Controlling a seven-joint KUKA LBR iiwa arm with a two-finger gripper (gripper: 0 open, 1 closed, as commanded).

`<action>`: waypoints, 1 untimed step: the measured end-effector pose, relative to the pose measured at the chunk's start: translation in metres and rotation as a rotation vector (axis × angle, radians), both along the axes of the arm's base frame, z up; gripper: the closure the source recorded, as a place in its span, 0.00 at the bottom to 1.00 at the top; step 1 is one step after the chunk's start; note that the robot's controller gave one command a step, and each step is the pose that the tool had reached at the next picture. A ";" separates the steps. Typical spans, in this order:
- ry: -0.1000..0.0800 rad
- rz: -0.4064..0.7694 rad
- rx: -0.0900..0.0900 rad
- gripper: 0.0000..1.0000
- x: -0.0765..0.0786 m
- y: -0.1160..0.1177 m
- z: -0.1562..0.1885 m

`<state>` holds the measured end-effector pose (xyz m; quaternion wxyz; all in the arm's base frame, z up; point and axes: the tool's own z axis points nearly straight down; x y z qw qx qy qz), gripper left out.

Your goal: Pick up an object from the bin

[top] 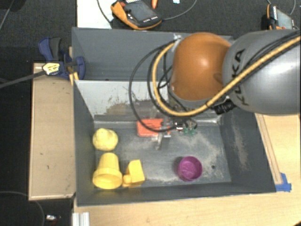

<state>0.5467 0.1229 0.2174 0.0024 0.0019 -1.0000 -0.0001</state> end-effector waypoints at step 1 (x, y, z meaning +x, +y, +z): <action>-0.008 -0.005 0.001 0.00 0.002 -0.001 0.004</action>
Offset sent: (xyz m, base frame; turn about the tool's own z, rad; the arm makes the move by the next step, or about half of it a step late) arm 0.0430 -0.0261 -0.1474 0.1379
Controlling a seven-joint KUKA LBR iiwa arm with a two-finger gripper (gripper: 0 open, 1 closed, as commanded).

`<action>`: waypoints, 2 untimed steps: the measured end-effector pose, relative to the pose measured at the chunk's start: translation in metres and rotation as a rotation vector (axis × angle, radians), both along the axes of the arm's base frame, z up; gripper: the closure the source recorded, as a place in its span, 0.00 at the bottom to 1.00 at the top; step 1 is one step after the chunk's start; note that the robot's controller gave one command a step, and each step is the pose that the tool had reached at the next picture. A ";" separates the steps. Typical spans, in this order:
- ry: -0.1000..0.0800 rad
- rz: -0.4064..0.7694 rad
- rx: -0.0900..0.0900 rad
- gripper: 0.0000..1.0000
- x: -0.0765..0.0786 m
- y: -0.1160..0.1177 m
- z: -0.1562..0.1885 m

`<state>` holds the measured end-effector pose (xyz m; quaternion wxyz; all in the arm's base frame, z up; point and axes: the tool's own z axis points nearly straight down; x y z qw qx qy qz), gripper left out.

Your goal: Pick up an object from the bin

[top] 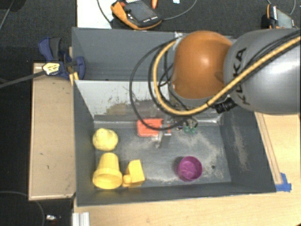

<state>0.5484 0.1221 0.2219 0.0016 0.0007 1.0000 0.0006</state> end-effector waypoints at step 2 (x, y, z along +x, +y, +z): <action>-0.012 -0.035 0.003 0.00 0.043 -0.013 -0.087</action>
Offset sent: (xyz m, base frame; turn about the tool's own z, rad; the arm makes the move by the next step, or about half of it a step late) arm 0.0423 -0.0113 -0.0859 0.0313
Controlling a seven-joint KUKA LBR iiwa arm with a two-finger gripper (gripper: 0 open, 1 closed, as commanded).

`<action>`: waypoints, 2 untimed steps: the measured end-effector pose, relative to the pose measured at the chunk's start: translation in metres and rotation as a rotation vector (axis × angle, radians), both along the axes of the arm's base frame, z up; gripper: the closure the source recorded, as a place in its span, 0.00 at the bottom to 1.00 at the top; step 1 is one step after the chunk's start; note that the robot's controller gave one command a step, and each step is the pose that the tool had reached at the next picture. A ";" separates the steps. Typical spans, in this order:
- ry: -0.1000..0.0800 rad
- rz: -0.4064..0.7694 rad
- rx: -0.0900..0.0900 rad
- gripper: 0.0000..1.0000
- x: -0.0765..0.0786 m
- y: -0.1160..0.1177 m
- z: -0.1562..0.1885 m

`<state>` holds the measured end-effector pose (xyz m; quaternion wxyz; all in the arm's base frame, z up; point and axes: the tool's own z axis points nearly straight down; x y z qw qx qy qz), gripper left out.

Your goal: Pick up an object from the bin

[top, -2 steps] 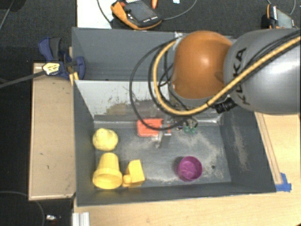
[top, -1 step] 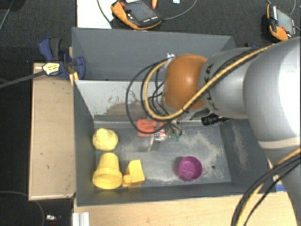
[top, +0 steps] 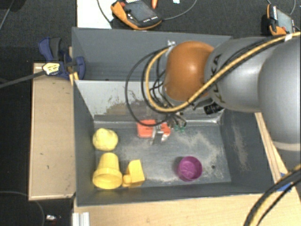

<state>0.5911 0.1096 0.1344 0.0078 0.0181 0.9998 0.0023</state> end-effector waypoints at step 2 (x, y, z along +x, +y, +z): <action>-0.006 -0.239 0.010 0.00 -0.003 -0.017 -0.064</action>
Offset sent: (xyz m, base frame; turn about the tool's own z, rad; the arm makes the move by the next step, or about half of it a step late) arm -0.0025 -0.0187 -0.0644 0.2430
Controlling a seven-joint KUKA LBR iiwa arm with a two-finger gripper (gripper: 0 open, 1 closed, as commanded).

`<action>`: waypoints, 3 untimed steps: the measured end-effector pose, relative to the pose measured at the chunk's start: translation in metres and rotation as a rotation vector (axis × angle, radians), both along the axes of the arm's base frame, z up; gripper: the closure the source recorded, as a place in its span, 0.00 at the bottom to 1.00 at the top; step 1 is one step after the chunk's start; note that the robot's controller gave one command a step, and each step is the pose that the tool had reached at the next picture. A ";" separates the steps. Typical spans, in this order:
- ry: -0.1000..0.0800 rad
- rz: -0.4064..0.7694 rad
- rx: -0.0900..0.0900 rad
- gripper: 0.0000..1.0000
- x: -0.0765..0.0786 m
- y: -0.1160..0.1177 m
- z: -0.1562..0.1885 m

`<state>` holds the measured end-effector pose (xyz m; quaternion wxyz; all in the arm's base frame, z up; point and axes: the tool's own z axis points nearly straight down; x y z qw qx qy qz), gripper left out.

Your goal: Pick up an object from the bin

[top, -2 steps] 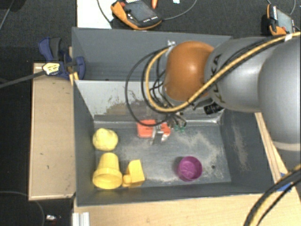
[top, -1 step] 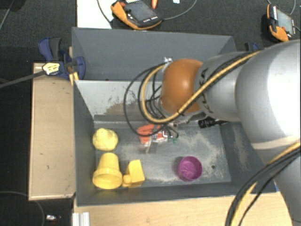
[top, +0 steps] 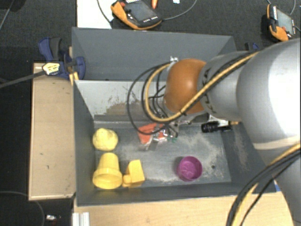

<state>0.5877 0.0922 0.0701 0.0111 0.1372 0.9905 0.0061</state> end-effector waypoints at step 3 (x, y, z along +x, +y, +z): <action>0.003 0.130 -0.006 1.00 0.005 0.007 0.000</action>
Offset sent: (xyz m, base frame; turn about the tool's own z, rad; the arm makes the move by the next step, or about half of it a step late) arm 0.0000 0.0000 0.0000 0.0000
